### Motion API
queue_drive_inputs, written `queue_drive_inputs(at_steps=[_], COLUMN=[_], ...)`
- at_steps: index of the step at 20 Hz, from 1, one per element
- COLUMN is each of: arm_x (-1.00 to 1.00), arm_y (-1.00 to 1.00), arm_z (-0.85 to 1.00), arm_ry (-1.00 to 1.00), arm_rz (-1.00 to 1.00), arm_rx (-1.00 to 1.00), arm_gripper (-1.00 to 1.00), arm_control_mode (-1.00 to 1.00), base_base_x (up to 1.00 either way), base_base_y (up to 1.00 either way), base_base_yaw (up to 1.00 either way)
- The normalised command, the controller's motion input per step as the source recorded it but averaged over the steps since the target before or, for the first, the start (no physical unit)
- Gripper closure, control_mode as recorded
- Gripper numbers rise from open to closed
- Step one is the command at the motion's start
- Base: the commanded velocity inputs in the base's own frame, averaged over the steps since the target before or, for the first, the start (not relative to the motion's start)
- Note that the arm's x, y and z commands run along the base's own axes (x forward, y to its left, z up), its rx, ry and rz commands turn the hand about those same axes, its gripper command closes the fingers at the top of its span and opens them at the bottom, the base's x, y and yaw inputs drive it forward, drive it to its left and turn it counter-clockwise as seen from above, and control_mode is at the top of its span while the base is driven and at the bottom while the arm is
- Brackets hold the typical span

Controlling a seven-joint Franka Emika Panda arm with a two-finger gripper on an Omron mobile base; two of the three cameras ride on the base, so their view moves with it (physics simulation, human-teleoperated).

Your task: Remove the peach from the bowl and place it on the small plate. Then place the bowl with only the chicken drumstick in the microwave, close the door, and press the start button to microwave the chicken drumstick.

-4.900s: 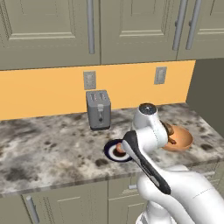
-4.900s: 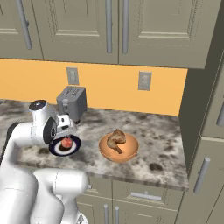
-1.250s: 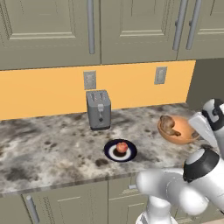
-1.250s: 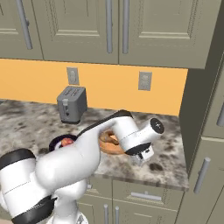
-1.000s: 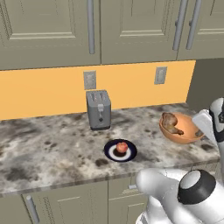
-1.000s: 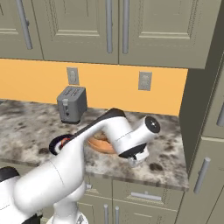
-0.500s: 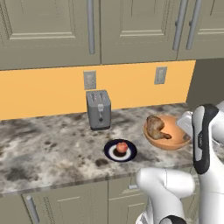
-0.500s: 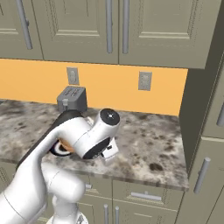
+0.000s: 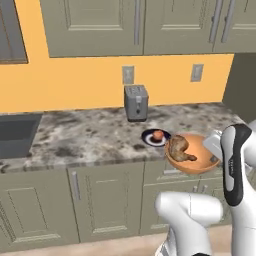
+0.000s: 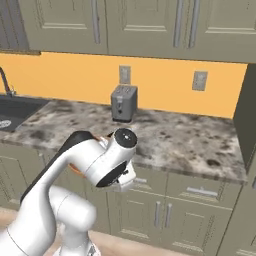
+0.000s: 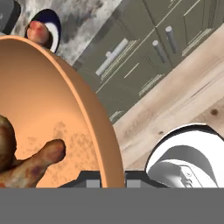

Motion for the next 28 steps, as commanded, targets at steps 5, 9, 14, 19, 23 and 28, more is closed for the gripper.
queue_drive_inputs(at_steps=[5, 9, 14, 19, 23, 28], arm_x=[0.0, 0.0, 0.0, 0.0, 0.0, 0.0], arm_y=[0.0, 0.0, 0.0, 0.0, 0.0, 0.0], arm_z=[0.0, 0.0, 0.0, 0.0, 0.0, 0.0], arm_ry=[0.0, 0.0, 0.0, 0.0, 0.0, 0.0], arm_rz=[0.0, 0.0, 0.0, 0.0, 0.0, 0.0], arm_rx=[0.0, 0.0, 0.0, 0.0, 0.0, 0.0], arm_gripper=[1.0, 1.0, 1.0, 1.0, 1.0, 1.0], arm_control_mode=[1.0, 1.0, 1.0, 1.0, 1.0, 1.0], base_base_x=[-0.99, -0.63, -0.11, 0.04, 0.42, 0.41], base_base_y=[0.5, -0.7, -1.0, -0.94, -1.0, -1.0], base_base_yaw=[0.12, -0.35, -0.43, -0.46, -0.26, -0.09])
